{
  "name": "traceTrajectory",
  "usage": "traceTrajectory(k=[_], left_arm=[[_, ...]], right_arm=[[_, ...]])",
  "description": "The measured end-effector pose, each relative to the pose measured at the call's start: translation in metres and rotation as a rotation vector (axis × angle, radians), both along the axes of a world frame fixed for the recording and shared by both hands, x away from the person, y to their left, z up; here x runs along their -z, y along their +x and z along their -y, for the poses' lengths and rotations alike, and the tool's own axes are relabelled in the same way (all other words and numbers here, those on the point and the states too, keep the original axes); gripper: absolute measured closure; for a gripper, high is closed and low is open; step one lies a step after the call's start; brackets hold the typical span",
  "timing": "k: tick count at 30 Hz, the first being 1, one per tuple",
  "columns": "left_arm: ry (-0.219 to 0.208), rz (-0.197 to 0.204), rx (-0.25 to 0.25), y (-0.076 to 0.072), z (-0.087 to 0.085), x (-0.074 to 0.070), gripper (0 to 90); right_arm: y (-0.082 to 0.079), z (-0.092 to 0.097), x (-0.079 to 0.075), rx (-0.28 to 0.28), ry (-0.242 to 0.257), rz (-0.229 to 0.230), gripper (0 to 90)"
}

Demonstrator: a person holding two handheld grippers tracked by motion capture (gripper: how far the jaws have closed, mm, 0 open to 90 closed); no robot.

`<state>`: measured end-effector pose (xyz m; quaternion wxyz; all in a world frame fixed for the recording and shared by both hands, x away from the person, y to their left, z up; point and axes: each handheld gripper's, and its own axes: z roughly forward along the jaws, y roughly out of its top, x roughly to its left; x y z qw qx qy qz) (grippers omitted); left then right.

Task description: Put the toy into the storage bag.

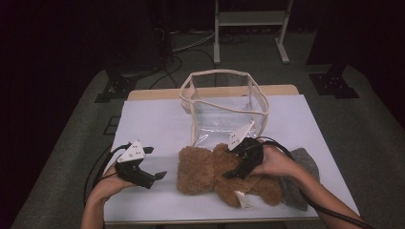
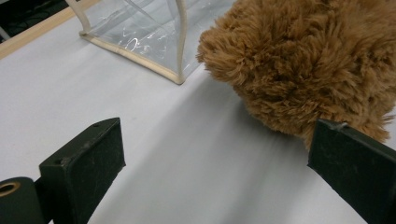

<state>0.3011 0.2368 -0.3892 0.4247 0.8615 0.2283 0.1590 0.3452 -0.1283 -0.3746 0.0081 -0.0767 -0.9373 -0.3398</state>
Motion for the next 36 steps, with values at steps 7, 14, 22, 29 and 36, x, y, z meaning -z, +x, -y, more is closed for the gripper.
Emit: traceTrajectory(k=[7, 14, 22, 29, 36], left_arm=[[0.004, -0.003, 0.002, 0.001, 0.001, 0.001, 3.1], [0.003, -0.003, 0.002, 0.001, 0.001, 0.001, 3.1], [0.002, -0.008, 0.002, 0.001, 0.002, 0.002, 3.1], [0.001, -0.007, 0.002, 0.001, 0.003, 0.003, 3.2], [0.000, -0.009, -0.007, 0.002, 0.002, 0.003, 3.2]], right_arm=[[0.001, -0.002, 0.003, 0.000, -0.008, -0.025, 18.2], [-0.002, -0.005, 0.007, -0.001, -0.029, -0.016, 18.2], [-0.005, -0.009, 0.009, -0.015, -0.050, 0.001, 18.0], [-0.006, -0.012, 0.011, -0.011, -0.072, 0.029, 22.6], [-0.005, -0.010, 0.009, 0.004, -0.055, 0.028, 32.4]])
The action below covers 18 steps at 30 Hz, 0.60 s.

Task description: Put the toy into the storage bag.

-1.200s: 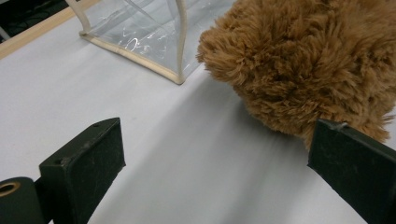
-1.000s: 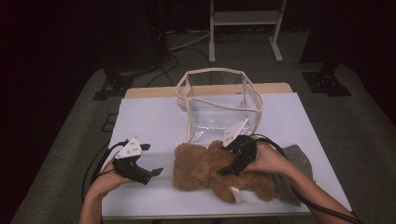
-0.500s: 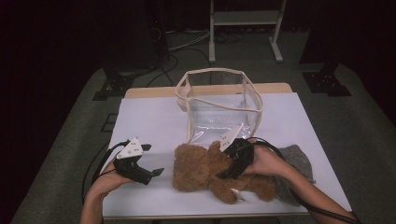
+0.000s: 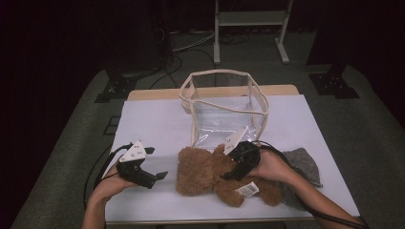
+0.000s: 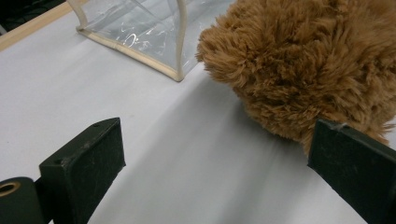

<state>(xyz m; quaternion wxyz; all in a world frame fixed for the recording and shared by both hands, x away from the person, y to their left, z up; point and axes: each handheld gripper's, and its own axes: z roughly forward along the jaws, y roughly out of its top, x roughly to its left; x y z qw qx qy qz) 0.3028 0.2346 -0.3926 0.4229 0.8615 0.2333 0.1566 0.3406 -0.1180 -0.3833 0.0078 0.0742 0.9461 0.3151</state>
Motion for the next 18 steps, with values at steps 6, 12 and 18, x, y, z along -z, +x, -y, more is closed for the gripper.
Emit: traceTrajectory(k=[6, 12, 18], left_arm=[[-0.002, 0.001, -0.005, 0.000, -0.002, 0.000, 3.1], [-0.007, 0.006, -0.008, 0.000, -0.004, -0.001, 3.1], [-0.007, 0.004, -0.019, -0.001, -0.007, 0.000, 3.1]], right_arm=[[-0.003, 0.002, -0.004, -0.003, 0.007, 0.029, 42.2], [-0.003, 0.001, -0.010, -0.012, -0.009, 0.028, 51.2], [-0.001, 0.002, -0.017, -0.013, -0.015, 0.003, 56.7]])
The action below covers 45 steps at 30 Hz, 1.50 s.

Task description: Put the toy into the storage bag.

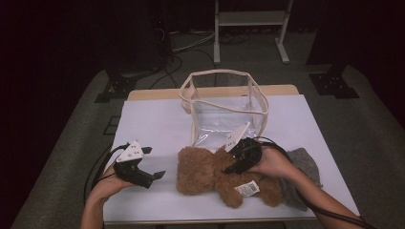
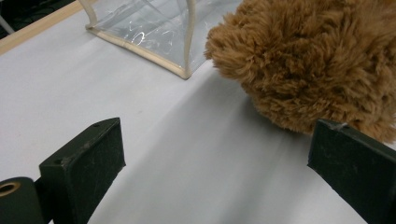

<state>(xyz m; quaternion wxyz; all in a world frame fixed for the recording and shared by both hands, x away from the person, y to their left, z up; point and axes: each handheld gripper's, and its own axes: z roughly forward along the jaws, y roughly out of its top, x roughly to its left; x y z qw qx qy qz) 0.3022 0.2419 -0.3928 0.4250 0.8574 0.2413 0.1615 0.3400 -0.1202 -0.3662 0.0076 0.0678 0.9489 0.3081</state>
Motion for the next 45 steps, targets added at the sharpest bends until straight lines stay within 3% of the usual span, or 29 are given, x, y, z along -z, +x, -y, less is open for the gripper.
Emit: traceTrajectory(k=[11, 22, 29, 38, 45], left_arm=[[-0.005, -0.003, -0.011, -0.001, -0.004, 0.000, 3.1], [-0.009, -0.016, -0.027, -0.001, -0.007, 0.001, 3.1], [-0.012, -0.022, -0.036, -0.003, -0.010, 0.003, 3.2], [-0.014, -0.020, -0.046, -0.008, -0.011, 0.002, 3.1], [-0.017, -0.015, -0.044, -0.005, -0.011, -0.001, 3.1]], right_arm=[[0.004, 0.003, -0.011, -0.013, 0.005, -0.010, 59.7], [0.009, 0.012, -0.023, -0.009, 0.058, -0.036, 60.6], [0.008, 0.014, -0.039, -0.018, 0.106, -0.048, 60.6], [0.003, 0.009, -0.064, -0.048, 0.139, -0.042, 61.3], [0.004, 0.008, -0.074, -0.043, 0.147, -0.039, 61.8]])
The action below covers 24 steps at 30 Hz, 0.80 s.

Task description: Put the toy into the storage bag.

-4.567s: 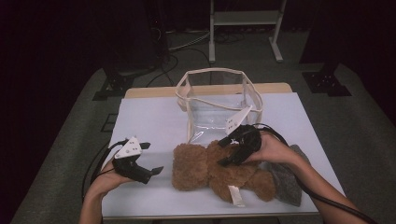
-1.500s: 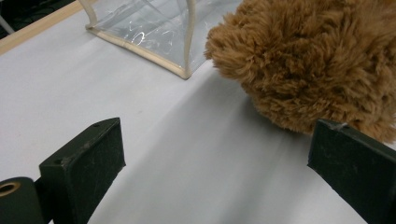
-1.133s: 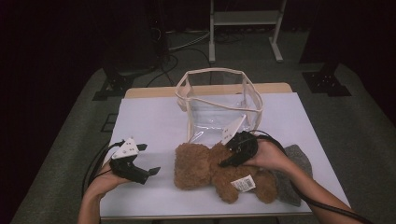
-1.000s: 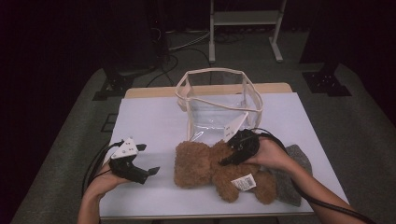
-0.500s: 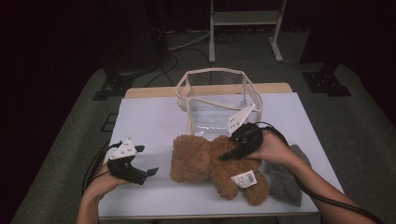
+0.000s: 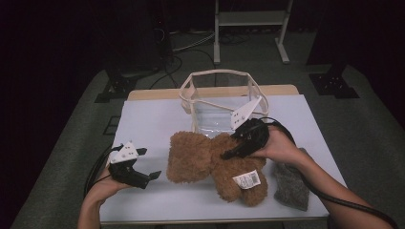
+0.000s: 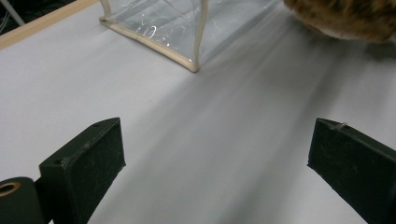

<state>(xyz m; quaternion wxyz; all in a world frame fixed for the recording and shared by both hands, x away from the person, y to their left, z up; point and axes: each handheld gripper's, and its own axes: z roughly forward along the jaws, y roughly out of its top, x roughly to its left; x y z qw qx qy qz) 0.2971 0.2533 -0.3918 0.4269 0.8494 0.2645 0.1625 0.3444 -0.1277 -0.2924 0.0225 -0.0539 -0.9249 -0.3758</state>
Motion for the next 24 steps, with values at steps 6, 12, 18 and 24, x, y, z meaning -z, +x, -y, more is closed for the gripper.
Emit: traceTrajectory(k=[6, 12, 18, 24], left_arm=[[0.000, -0.008, 0.004, 0.002, -0.001, 0.004, 3.1], [0.003, -0.009, 0.009, 0.004, 0.001, 0.005, 3.1], [0.008, -0.007, 0.013, 0.006, 0.001, 0.005, 3.1], [0.001, -0.010, 0.010, 0.008, 0.001, 0.006, 3.1]], right_arm=[[0.000, -0.001, -0.015, 0.003, 0.031, 0.000, 61.9], [-0.003, -0.006, -0.035, -0.007, 0.028, 0.014, 61.9], [-0.003, -0.008, -0.060, -0.012, 0.038, 0.028, 61.9], [0.000, -0.008, -0.085, -0.009, 0.054, 0.042, 61.8]])
